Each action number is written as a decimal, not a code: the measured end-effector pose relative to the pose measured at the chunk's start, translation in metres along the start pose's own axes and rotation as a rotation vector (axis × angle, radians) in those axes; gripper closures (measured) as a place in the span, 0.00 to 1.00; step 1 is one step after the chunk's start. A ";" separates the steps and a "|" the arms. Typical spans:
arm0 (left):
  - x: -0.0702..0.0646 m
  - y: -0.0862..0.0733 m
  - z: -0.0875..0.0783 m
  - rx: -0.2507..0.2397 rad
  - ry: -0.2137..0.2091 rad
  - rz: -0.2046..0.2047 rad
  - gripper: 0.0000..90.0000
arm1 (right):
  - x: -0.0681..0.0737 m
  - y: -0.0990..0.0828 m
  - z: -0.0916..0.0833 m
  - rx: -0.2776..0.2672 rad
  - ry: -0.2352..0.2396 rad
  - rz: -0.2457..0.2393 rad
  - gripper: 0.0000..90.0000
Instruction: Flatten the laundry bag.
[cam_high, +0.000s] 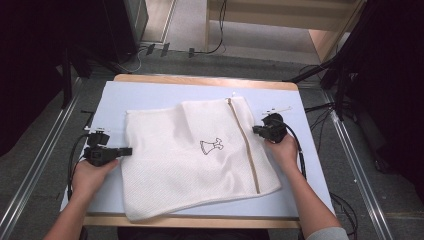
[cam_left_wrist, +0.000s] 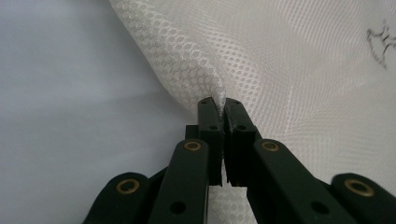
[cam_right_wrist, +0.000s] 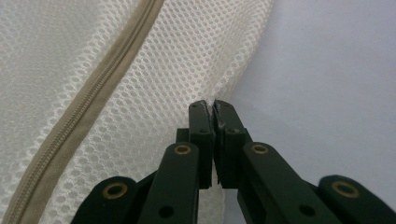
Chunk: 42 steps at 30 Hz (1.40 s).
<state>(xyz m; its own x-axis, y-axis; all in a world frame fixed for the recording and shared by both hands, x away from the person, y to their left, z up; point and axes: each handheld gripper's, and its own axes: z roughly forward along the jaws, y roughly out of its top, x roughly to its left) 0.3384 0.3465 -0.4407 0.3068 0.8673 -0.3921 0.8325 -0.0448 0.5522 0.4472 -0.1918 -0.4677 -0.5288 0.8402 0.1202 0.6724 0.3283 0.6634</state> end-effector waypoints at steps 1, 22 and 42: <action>0.002 0.003 0.000 0.002 0.006 0.008 0.98 | -0.001 0.000 -0.002 -0.001 0.005 -0.001 0.99; 0.007 0.081 0.046 -0.026 0.000 0.072 0.98 | 0.012 -0.059 -0.053 0.023 0.057 -0.002 0.97; 0.003 0.103 0.065 -0.037 -0.003 0.112 0.74 | 0.041 -0.086 -0.083 0.023 0.150 -0.058 0.83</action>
<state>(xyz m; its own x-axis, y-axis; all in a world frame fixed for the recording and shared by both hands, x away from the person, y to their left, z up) 0.4553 0.3122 -0.4330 0.3985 0.8565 -0.3281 0.7754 -0.1235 0.6192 0.3253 -0.2214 -0.4587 -0.6369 0.7466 0.1922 0.6493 0.3851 0.6558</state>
